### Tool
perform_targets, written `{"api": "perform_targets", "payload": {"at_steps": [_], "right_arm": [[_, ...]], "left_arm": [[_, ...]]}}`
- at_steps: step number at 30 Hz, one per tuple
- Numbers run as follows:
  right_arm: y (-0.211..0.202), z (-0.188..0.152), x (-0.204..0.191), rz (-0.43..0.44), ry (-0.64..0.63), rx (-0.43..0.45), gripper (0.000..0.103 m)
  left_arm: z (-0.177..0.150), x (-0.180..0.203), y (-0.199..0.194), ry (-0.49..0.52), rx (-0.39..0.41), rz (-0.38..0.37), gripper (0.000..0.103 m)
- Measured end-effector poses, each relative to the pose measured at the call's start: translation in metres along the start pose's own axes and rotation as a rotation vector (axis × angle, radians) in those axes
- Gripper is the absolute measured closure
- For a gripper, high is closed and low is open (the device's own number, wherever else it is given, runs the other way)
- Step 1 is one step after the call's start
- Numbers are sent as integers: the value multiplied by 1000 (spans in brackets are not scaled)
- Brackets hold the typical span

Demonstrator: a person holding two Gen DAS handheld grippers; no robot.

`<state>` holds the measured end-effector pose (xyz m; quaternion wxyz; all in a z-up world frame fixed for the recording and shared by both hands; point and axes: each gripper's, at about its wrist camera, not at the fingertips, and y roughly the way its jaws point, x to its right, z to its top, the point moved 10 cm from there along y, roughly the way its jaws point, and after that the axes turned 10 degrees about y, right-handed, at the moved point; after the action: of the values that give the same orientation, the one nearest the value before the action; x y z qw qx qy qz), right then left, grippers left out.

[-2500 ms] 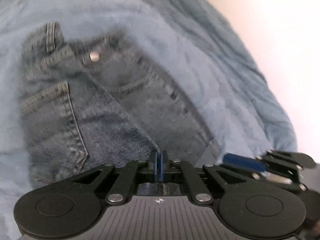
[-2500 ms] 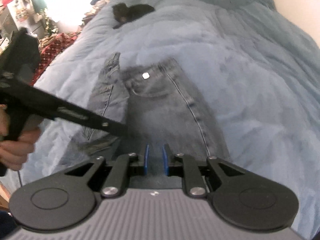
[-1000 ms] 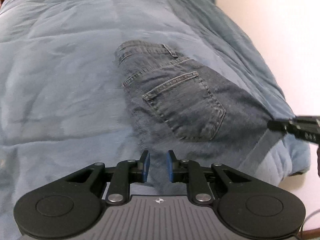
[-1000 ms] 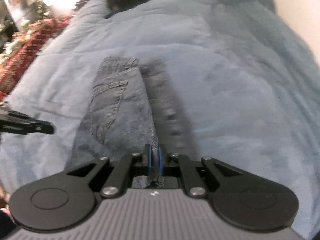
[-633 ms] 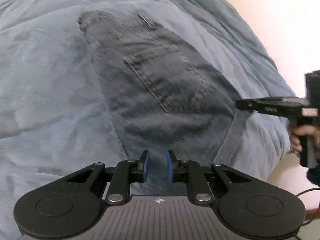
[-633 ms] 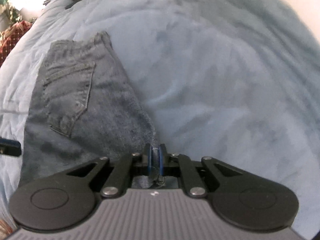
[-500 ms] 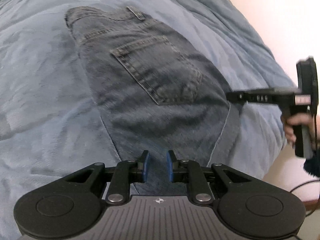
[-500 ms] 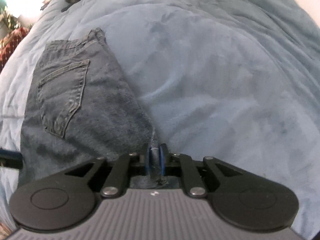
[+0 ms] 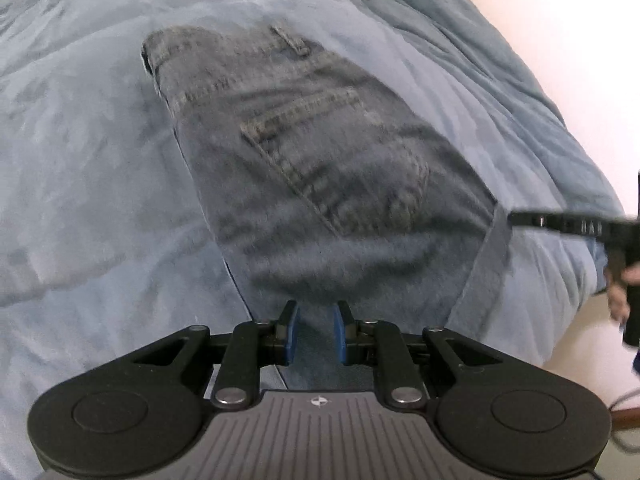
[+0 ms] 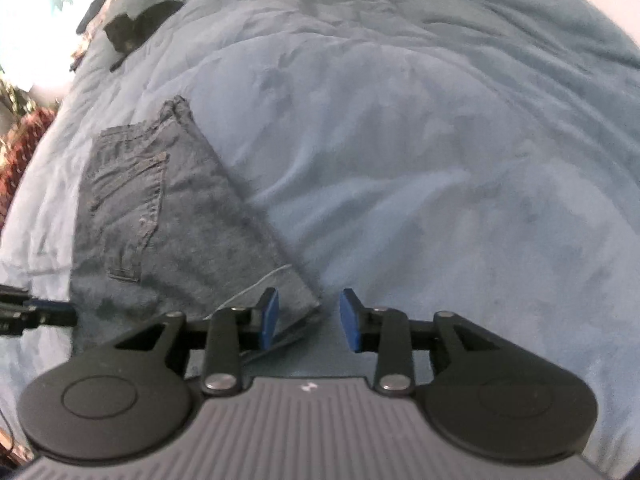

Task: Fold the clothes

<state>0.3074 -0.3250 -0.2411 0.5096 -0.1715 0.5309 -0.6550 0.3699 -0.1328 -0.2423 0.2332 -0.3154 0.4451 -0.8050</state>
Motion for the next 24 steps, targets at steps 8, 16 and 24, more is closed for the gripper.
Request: {"api": "perform_targets", "payload": {"at_steps": [8, 16, 24], "right_arm": [[0, -22, -22, 39, -49, 32, 96], [-1, -22, -19, 55, -3, 45, 96], [1, -19, 2, 52, 98, 69, 67]], "left_arm": [[28, 13, 9, 130, -15, 44, 86], [42, 17, 21, 155, -27, 59, 86], [51, -13, 9, 103, -11, 101, 85]]}}
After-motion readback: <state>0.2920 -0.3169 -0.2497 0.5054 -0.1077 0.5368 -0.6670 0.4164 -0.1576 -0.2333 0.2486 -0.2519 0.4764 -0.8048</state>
